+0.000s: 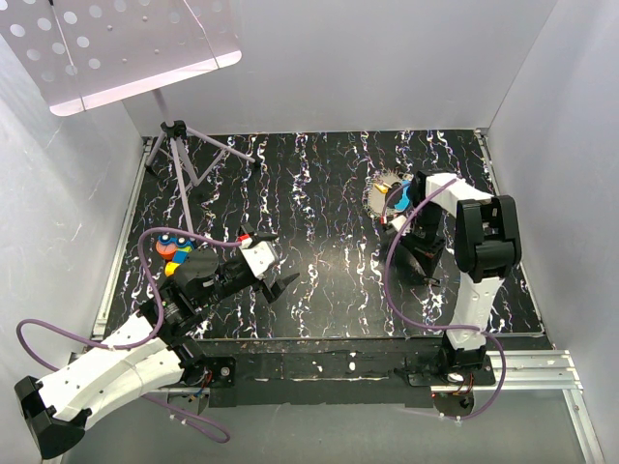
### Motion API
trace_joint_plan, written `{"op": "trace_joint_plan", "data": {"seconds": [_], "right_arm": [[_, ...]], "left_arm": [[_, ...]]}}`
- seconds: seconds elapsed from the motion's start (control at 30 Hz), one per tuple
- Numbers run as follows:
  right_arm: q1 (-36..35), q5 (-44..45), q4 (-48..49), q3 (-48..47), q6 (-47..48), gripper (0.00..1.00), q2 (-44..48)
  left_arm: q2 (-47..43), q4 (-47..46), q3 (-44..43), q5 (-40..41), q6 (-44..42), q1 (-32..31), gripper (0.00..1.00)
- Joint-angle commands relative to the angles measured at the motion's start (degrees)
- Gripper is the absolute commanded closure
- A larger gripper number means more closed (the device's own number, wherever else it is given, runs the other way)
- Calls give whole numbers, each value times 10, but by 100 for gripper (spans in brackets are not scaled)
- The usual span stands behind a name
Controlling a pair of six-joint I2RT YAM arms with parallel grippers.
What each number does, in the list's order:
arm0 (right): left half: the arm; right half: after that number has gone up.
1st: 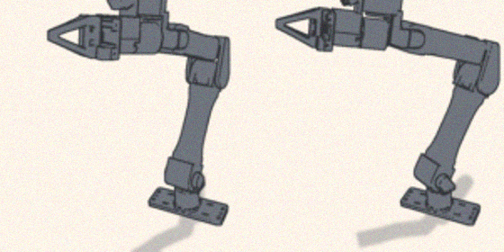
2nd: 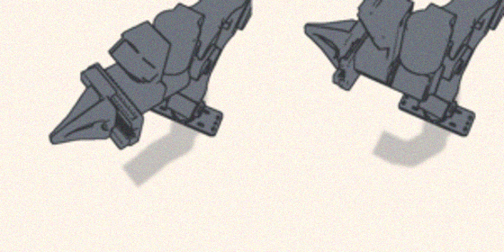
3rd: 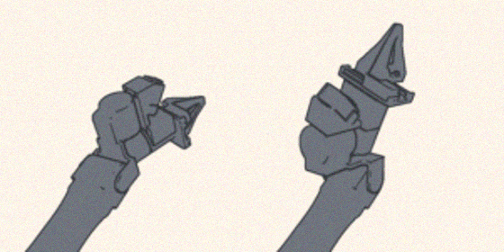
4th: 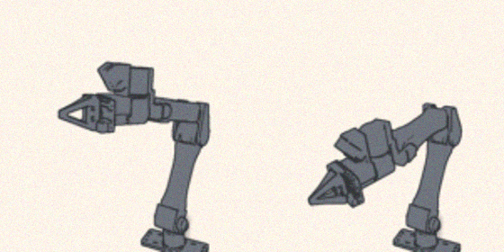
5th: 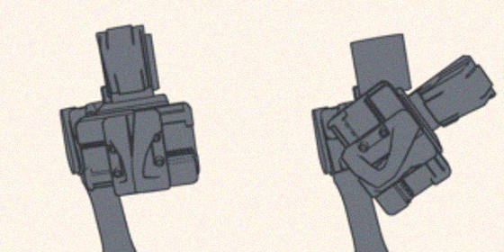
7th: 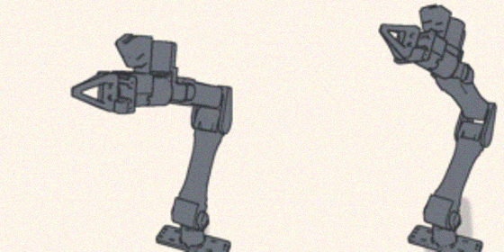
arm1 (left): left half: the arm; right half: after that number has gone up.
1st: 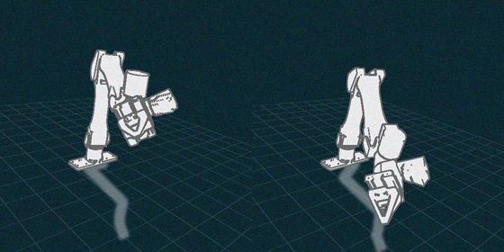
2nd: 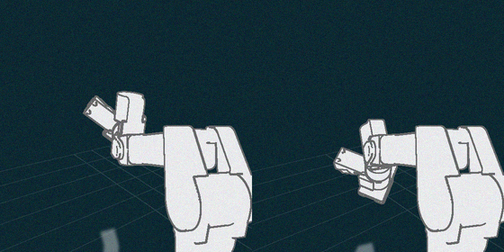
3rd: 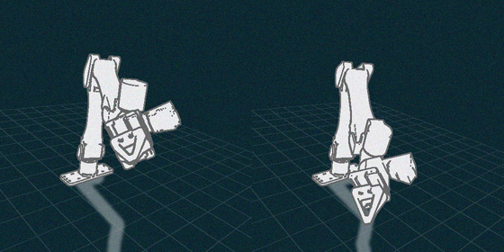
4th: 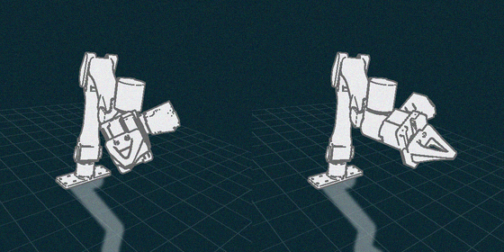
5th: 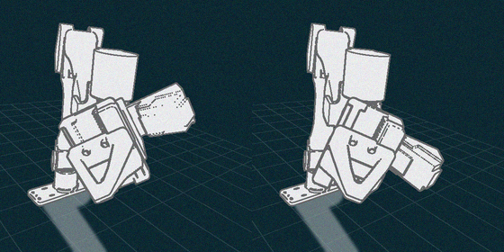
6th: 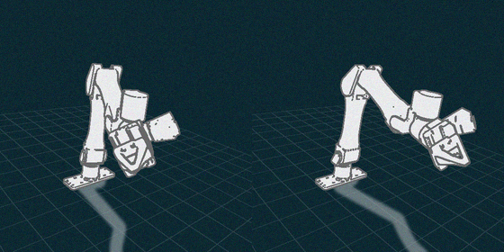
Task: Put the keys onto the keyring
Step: Place the key at the center of the board.
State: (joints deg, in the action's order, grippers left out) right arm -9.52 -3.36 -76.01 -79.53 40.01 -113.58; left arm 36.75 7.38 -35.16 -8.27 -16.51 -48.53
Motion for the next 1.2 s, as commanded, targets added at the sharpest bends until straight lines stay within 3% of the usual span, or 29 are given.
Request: {"op": "trace_joint_plan", "data": {"seconds": [0.0, 1.17], "right_arm": [[-6, -4, -3, -26, -9, 99, -13], [-19, -1, 9, -67, -20, 99, -67]], "left_arm": [[-3, 3, -4, 4, -4, 2, 2], [3, 5, -4, 8, -8, 2, 2]]}}
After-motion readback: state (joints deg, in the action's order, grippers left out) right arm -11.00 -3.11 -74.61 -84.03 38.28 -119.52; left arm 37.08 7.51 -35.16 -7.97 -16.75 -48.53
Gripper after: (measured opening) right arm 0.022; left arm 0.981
